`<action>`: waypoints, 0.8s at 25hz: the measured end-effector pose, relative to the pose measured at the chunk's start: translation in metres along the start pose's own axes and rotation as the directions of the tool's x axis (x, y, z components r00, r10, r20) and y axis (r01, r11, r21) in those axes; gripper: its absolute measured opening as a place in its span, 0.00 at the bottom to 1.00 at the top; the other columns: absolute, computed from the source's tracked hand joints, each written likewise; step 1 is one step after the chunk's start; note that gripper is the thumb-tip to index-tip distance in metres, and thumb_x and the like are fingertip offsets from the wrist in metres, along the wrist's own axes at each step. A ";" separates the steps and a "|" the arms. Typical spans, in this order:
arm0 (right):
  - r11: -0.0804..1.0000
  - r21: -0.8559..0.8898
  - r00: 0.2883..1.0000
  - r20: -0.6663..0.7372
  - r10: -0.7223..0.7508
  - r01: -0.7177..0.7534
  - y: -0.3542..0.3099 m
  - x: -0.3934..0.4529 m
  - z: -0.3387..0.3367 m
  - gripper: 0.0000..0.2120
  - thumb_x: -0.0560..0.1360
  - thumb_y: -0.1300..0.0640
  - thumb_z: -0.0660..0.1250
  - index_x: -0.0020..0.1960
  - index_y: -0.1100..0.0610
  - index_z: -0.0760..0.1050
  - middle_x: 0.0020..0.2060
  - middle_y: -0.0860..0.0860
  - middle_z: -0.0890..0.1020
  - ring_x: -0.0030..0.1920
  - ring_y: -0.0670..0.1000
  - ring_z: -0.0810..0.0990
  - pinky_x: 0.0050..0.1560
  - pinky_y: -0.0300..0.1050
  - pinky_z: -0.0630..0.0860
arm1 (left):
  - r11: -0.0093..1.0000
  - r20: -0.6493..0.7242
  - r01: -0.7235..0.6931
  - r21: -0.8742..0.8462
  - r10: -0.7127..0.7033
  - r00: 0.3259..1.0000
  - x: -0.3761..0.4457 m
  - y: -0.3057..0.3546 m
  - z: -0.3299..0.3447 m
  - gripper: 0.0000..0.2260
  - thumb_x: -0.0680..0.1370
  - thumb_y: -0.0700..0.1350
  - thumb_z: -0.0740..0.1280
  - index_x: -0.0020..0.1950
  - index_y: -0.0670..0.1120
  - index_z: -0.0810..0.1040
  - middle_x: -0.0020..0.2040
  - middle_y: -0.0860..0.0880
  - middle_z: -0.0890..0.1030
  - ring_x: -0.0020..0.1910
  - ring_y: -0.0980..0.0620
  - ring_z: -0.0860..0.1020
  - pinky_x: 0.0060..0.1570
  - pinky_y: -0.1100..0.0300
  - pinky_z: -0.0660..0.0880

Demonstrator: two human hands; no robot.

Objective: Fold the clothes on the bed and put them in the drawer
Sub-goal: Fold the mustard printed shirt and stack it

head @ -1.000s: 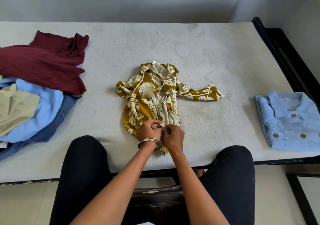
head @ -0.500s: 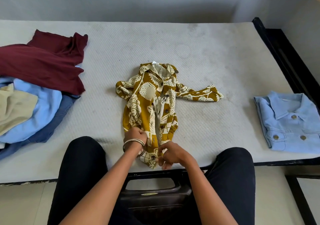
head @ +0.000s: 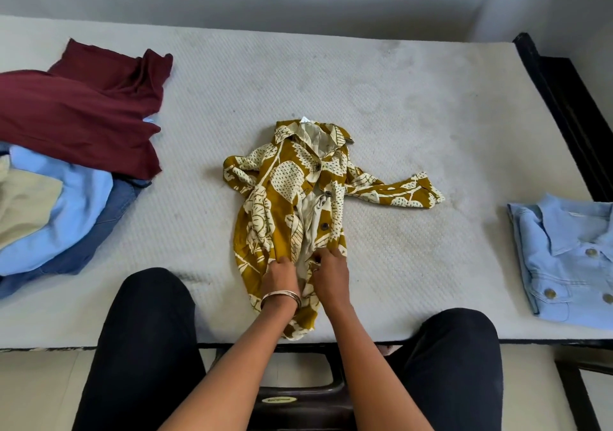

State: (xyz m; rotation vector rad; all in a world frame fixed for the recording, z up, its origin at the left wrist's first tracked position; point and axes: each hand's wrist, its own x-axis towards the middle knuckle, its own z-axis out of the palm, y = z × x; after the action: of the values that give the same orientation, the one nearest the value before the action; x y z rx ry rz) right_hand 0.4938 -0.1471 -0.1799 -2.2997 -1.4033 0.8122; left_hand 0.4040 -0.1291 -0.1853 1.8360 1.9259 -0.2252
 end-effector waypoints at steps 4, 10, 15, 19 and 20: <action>0.997 -0.014 0.994 -0.081 0.080 -0.081 0.008 0.002 0.013 0.07 0.74 0.68 0.65 0.51 0.62 0.76 0.52 0.58 0.78 0.52 0.59 0.75 0.44 0.46 0.69 | 0.957 0.050 0.096 -0.274 -0.086 0.995 0.005 -0.010 -0.009 0.07 0.78 0.43 0.67 0.50 0.40 0.81 0.48 0.42 0.83 0.47 0.43 0.81 0.46 0.53 0.77; 0.989 0.150 0.992 -0.124 0.013 0.006 0.011 -0.011 -0.013 0.05 0.70 0.66 0.72 0.44 0.58 0.80 0.39 0.52 0.82 0.39 0.50 0.78 0.36 0.38 0.69 | 0.638 0.147 0.227 -0.736 -0.178 0.973 0.007 -0.018 -0.037 0.15 0.67 0.51 0.78 0.39 0.41 0.80 0.34 0.47 0.81 0.33 0.49 0.75 0.33 0.61 0.70; 0.907 0.416 0.987 -0.099 0.123 -0.072 -0.008 -0.026 -0.034 0.04 0.70 0.64 0.75 0.42 0.57 0.83 0.31 0.46 0.80 0.31 0.40 0.77 0.31 0.28 0.69 | 0.651 0.137 0.151 -0.744 -0.074 0.988 -0.001 -0.012 -0.055 0.17 0.69 0.53 0.77 0.31 0.44 0.74 0.28 0.49 0.74 0.30 0.51 0.69 0.33 0.58 0.66; 0.860 0.504 0.988 -0.073 0.139 -0.083 -0.022 -0.035 -0.043 0.05 0.71 0.65 0.74 0.42 0.56 0.83 0.34 0.49 0.84 0.37 0.47 0.82 0.41 0.44 0.81 | 0.599 0.069 0.057 -0.799 -0.003 0.998 -0.010 -0.010 -0.063 0.09 0.69 0.44 0.77 0.36 0.45 0.78 0.35 0.48 0.80 0.37 0.48 0.77 0.43 0.54 0.77; 0.847 0.523 0.981 -0.098 0.170 -0.095 -0.022 -0.034 -0.047 0.05 0.71 0.66 0.73 0.43 0.56 0.83 0.35 0.50 0.84 0.38 0.48 0.83 0.42 0.46 0.82 | 0.583 0.048 0.041 -0.811 -0.003 0.999 -0.010 -0.011 -0.065 0.08 0.70 0.42 0.77 0.38 0.45 0.78 0.36 0.48 0.80 0.38 0.48 0.77 0.44 0.55 0.77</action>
State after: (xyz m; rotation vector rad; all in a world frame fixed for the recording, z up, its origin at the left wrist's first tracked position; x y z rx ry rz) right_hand 0.4953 -0.1666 -0.1208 -1.9932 -0.8353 0.9140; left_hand 0.3792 -0.1111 -0.1257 1.1424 1.5889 0.5509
